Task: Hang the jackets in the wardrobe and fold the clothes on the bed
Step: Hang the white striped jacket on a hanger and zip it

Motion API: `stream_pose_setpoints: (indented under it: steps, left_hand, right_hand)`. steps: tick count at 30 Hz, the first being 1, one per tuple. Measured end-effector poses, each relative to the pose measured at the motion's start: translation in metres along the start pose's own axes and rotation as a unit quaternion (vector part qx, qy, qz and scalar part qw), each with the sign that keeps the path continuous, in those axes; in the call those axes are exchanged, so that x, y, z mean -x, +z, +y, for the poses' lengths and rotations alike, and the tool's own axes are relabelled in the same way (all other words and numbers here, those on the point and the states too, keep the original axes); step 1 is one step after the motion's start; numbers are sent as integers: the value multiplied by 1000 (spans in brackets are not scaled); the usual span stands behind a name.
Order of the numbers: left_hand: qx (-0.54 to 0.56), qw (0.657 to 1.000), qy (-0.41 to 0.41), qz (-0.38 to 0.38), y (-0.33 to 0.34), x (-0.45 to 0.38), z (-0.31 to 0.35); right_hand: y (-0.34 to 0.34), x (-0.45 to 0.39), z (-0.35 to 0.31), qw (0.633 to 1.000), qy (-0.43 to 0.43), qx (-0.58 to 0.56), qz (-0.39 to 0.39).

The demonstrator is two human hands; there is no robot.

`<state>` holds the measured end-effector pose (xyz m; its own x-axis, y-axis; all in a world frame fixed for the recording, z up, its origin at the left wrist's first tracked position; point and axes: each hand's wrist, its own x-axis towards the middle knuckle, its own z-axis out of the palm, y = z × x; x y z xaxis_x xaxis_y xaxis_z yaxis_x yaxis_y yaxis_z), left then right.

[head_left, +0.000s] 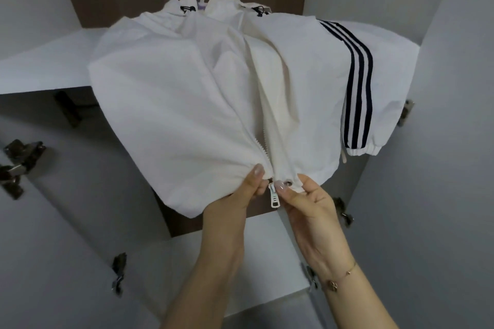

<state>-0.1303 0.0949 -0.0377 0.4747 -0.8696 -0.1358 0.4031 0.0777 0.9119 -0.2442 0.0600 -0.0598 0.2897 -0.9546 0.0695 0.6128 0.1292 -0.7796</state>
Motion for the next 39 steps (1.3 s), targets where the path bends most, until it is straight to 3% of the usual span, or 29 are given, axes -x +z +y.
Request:
stream_pose_setpoints:
  steps: [6,29,39]
  left_hand:
    - [7,1000,-18,11,-5,0,-5]
    - [-16,998,11,67,-7,0,-8]
    - [-99,995,3,33,-17,7,-8]
  right_hand:
    - [-1,-1,4,998,12,-53,17]
    - [2,-4,14,996,-23,-10,80]
    - [9,-6,14,993,-38,15,107]
